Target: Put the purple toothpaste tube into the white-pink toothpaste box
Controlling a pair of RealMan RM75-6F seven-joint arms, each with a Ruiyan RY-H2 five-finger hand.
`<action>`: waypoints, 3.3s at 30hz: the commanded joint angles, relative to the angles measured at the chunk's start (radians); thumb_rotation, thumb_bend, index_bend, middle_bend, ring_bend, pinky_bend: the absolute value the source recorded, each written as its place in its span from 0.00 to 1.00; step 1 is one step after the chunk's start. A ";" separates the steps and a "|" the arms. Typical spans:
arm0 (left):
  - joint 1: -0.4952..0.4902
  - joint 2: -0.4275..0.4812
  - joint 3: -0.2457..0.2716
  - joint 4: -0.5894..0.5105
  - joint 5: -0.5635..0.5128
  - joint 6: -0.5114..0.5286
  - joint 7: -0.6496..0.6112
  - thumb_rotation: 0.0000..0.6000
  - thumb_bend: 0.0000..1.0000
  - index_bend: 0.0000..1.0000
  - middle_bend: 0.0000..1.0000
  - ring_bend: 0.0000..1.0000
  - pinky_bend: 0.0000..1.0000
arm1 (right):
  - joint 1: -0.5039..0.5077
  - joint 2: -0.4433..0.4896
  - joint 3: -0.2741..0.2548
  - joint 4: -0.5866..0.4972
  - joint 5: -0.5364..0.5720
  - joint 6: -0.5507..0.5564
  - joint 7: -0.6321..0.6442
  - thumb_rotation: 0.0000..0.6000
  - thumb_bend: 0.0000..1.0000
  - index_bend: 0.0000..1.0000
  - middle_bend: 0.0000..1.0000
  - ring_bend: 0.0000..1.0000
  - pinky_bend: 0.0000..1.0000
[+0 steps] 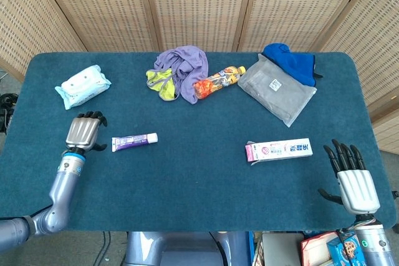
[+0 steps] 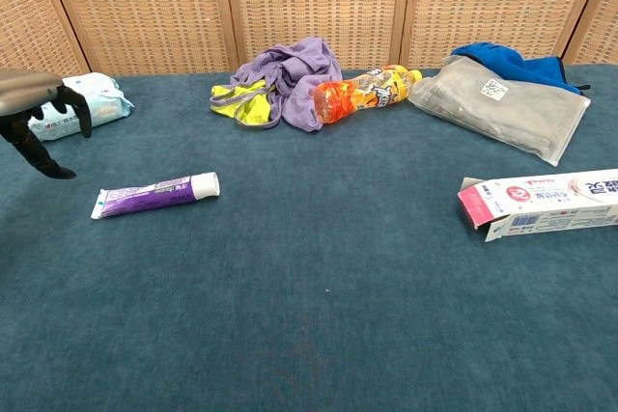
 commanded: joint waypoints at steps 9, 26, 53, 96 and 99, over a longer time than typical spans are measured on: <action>-0.089 -0.096 0.015 0.054 -0.139 0.015 0.101 1.00 0.19 0.40 0.25 0.20 0.25 | 0.005 -0.003 -0.005 0.004 -0.006 -0.007 0.007 1.00 0.06 0.00 0.00 0.00 0.00; -0.166 -0.202 0.025 0.163 -0.269 0.005 0.140 1.00 0.19 0.40 0.25 0.20 0.25 | 0.009 -0.004 -0.010 0.009 -0.009 -0.014 0.024 1.00 0.06 0.00 0.00 0.00 0.00; -0.210 -0.356 0.069 0.334 -0.196 0.025 0.111 1.00 0.26 0.64 0.46 0.38 0.39 | 0.009 -0.006 -0.014 0.018 -0.028 0.004 0.057 1.00 0.06 0.00 0.00 0.00 0.00; -0.063 0.014 0.149 0.146 0.437 0.124 -0.338 1.00 0.37 0.88 0.64 0.53 0.50 | 0.116 -0.038 0.019 -0.037 -0.030 -0.124 -0.008 1.00 0.06 0.06 0.00 0.00 0.00; -0.055 0.029 0.148 0.134 0.452 0.129 -0.352 1.00 0.37 0.88 0.64 0.53 0.50 | 0.153 -0.044 0.034 -0.058 -0.027 -0.167 -0.035 1.00 0.06 0.09 0.00 0.00 0.00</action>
